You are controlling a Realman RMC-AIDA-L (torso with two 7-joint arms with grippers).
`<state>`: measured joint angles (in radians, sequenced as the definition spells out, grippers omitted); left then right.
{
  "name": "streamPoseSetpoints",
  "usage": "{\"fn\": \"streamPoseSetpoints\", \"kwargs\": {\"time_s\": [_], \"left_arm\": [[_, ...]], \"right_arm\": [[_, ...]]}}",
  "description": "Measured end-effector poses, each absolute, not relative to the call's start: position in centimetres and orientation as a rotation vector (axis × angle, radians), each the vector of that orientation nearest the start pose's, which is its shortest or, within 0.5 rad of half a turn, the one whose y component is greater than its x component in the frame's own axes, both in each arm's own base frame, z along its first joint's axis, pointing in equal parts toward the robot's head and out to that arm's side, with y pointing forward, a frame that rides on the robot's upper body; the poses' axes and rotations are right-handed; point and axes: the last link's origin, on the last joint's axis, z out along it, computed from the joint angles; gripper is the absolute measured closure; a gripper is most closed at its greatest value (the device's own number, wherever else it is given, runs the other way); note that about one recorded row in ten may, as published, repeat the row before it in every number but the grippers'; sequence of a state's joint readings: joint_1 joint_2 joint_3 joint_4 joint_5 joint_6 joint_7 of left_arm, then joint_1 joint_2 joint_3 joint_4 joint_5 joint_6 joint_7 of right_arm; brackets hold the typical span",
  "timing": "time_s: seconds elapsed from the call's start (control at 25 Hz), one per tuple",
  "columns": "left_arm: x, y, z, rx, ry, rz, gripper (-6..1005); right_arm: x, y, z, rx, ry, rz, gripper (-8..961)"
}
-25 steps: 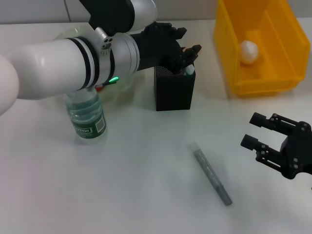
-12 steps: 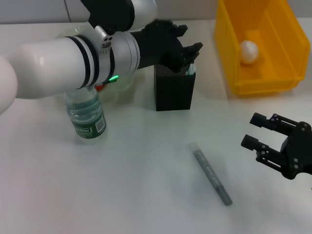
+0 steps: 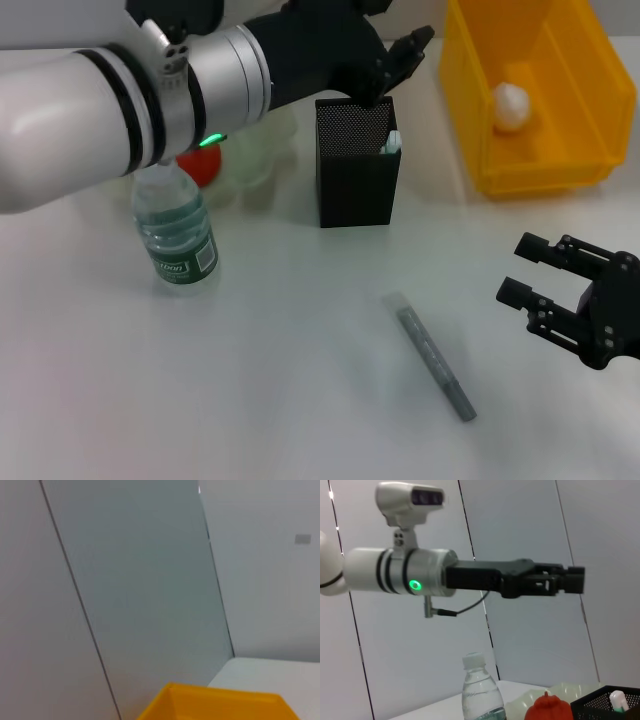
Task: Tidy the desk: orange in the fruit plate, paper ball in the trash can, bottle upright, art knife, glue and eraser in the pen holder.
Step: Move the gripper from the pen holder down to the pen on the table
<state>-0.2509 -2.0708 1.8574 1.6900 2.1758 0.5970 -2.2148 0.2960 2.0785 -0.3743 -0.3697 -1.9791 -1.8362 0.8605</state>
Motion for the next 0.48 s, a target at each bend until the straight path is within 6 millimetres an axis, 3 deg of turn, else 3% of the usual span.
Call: {"fn": "streamPoseSetpoints", "kwargs": {"time_s": [0.2,0.48], "left_arm": [[-6.8,31.5,-1.7,-2.449,-0.106,-0.493,555],[-7.1,31.0,-1.0,-2.577,-0.159,-0.464,557]], "right_arm": [[31.2,22.3,-0.3,-2.445,0.472,1.112,384],[31.4,22.0,-0.3,-2.433,0.475,1.108,382]]}}
